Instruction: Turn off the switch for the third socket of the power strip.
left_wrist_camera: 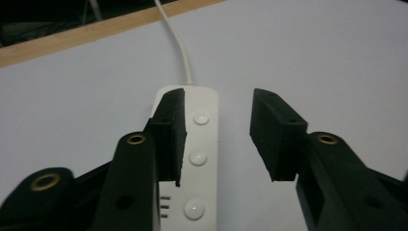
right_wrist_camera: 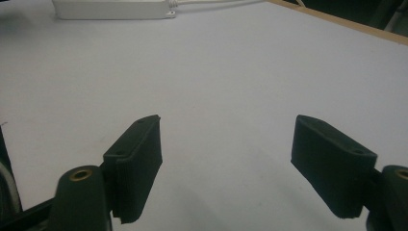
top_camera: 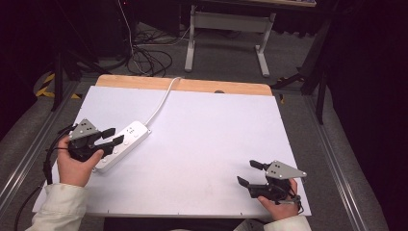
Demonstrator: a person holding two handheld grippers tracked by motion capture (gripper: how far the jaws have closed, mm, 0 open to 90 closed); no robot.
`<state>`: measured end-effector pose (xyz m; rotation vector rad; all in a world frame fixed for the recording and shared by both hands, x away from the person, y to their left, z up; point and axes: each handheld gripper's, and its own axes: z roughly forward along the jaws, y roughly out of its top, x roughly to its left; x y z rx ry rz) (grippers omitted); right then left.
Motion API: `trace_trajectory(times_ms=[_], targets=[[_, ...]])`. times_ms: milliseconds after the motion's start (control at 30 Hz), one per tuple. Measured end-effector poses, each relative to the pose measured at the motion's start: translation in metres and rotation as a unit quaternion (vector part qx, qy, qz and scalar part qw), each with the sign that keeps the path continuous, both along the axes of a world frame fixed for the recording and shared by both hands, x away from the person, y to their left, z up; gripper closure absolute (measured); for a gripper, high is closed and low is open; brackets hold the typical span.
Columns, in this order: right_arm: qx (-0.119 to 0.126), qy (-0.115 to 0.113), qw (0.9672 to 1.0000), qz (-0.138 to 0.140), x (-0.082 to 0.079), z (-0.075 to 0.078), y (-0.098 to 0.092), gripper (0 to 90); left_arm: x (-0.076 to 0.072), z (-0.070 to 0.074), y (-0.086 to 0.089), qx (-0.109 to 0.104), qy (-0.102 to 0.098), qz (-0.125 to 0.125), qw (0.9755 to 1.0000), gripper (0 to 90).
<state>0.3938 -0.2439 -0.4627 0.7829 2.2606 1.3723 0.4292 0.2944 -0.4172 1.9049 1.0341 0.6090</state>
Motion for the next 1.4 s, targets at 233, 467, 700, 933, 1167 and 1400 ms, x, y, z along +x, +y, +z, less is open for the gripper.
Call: trace_trajectory(times_ms=[233,467,700,933,1167,1400], targets=[[-0.001,0.001,1.0,0.001,0.0,0.0,0.0,26.5,0.002,-0.004,0.0,0.039,0.025,0.013,0.9988,81.8],[-0.003,0.001,1.0,0.002,0.0,0.0,0.0,26.5,0.007,-0.007,0.0,0.052,0.061,0.023,0.9965,90.0],[-0.003,0.001,1.0,0.003,0.001,-0.001,0.0,26.5,0.012,-0.01,-0.003,0.061,0.102,0.024,0.9926,90.0],[-0.003,0.003,1.0,0.005,0.0,-0.001,0.0,26.5,0.014,-0.013,-0.006,0.078,0.132,0.03,0.9877,90.0],[-0.003,0.004,1.0,0.008,0.001,-0.001,0.001,26.5,0.018,-0.018,-0.008,0.092,0.159,0.033,0.9824,90.0],[-0.002,0.005,0.9999,0.009,0.001,-0.001,0.0,26.5,0.021,-0.022,-0.01,0.103,0.169,0.035,0.9796,90.0]])
